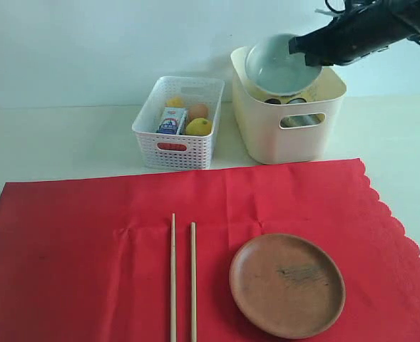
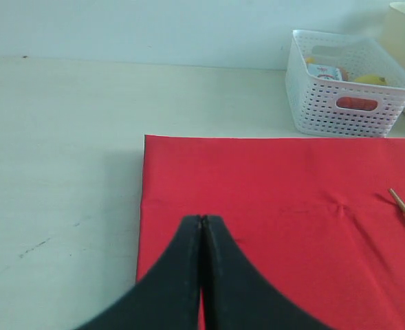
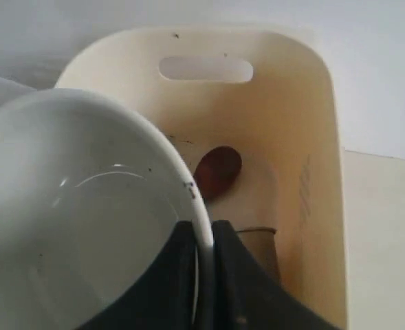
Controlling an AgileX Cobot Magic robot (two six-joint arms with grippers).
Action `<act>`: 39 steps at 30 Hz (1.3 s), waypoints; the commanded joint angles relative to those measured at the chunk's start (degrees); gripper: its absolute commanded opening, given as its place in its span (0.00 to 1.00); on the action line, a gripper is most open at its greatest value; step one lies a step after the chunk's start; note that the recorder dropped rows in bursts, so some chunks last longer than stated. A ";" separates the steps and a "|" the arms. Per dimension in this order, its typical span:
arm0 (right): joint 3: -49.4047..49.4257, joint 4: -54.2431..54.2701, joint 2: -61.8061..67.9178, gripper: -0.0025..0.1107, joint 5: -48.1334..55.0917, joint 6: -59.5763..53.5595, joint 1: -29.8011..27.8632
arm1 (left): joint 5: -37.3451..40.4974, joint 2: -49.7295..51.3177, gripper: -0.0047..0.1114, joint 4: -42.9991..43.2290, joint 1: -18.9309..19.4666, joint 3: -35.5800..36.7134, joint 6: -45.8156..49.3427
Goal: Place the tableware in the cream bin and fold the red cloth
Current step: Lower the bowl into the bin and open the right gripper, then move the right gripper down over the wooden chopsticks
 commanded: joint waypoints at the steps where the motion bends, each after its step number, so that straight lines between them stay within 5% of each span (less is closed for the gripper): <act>1: -0.91 -0.97 0.99 0.20 -0.78 -0.31 -0.13 | -0.60 -0.30 0.04 -0.38 -0.44 -0.25 -0.23; 6: -0.91 -0.97 -0.25 0.47 0.14 -0.31 -0.13 | -0.60 -0.30 0.04 -0.38 -0.44 -0.25 -0.23; 10: -0.91 -0.97 -2.70 0.57 3.02 0.32 -0.13 | -0.60 -0.30 0.04 -0.38 -0.44 -0.25 -0.23; 23: 1.22 -12.25 -15.11 0.58 18.65 12.03 -0.13 | -0.60 -0.30 0.04 -0.38 -0.44 -0.25 -0.23; 39: 19.91 -12.77 -31.79 0.57 18.04 12.83 0.00 | -0.60 -0.30 0.04 -0.38 -0.44 -0.25 -0.23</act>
